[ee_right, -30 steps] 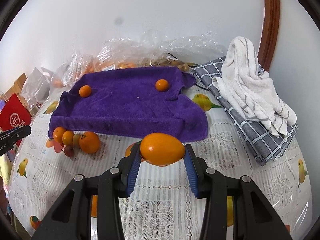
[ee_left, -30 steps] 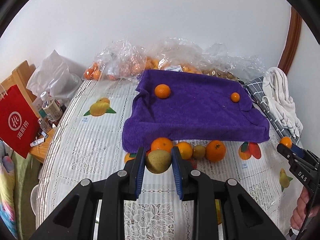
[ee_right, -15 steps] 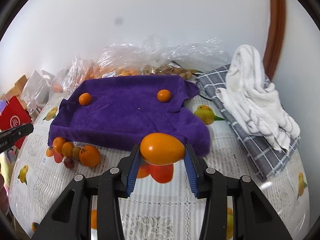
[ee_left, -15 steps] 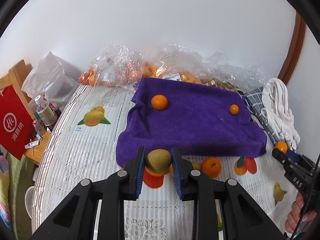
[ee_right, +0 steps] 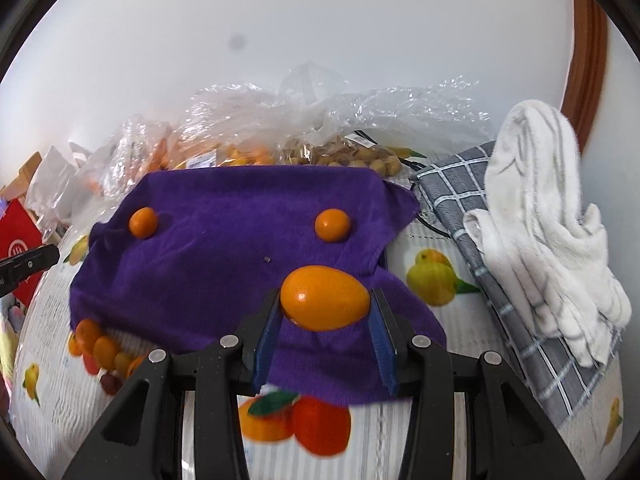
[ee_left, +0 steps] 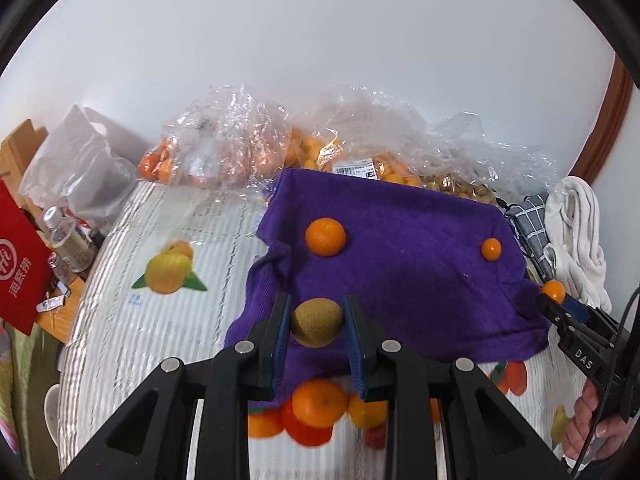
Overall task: Organize fruits
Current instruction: 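Carry both fruits onto the purple towel and open both grippers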
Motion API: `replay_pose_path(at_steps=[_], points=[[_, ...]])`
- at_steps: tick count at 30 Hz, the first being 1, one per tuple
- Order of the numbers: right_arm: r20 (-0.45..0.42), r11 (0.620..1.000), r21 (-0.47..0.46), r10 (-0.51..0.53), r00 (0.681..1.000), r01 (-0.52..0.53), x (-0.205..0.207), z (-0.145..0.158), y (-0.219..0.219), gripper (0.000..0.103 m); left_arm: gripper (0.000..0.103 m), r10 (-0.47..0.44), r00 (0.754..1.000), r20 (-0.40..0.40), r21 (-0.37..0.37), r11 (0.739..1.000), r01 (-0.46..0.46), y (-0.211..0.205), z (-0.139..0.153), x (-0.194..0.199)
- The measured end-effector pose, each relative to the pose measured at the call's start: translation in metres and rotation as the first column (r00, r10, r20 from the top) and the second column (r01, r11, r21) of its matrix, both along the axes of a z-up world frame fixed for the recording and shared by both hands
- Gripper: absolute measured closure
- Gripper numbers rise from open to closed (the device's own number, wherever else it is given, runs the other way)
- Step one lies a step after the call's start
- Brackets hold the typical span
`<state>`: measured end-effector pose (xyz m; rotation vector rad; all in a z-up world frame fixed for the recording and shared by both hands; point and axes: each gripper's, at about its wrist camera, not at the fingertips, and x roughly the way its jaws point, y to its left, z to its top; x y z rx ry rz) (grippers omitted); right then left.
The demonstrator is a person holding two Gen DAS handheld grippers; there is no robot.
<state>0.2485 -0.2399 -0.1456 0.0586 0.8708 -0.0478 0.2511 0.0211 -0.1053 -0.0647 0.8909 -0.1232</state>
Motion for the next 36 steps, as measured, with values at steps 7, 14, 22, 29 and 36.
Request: replay_pose_path(at_steps=[7,14,22,29,36], points=[[-0.057,0.999,0.033,0.002,0.998,0.000,0.040,-0.029,-0.005,0.060,0.078,-0.009,0.999,-0.040,0.013,1.000,0.009,-0.010,-0.019,0.034],[-0.097,1.000,0.016,0.018,0.995,-0.017,0.064,-0.050,0.000,0.060,0.078,-0.005,0.996,-0.092,0.033,0.999,0.008,-0.015,-0.046,0.058],[-0.121,0.999,-0.025,0.028,0.992,-0.031,0.068,-0.054,0.004,0.058,0.078,-0.017,0.992,-0.125,0.053,0.998,0.024,-0.021,-0.065,0.071],[-0.118,0.998,-0.057,0.024,0.993,-0.031,0.056,-0.045,0.009,0.043,0.078,-0.020,0.989,-0.148,0.051,0.998,0.028,-0.023,-0.075,0.074],[-0.067,0.995,-0.095,-0.031,0.997,0.024,0.031,-0.021,0.010,0.039,0.048,-0.055,0.993,-0.105,0.065,0.996,0.062,-0.033,-0.059,0.059]])
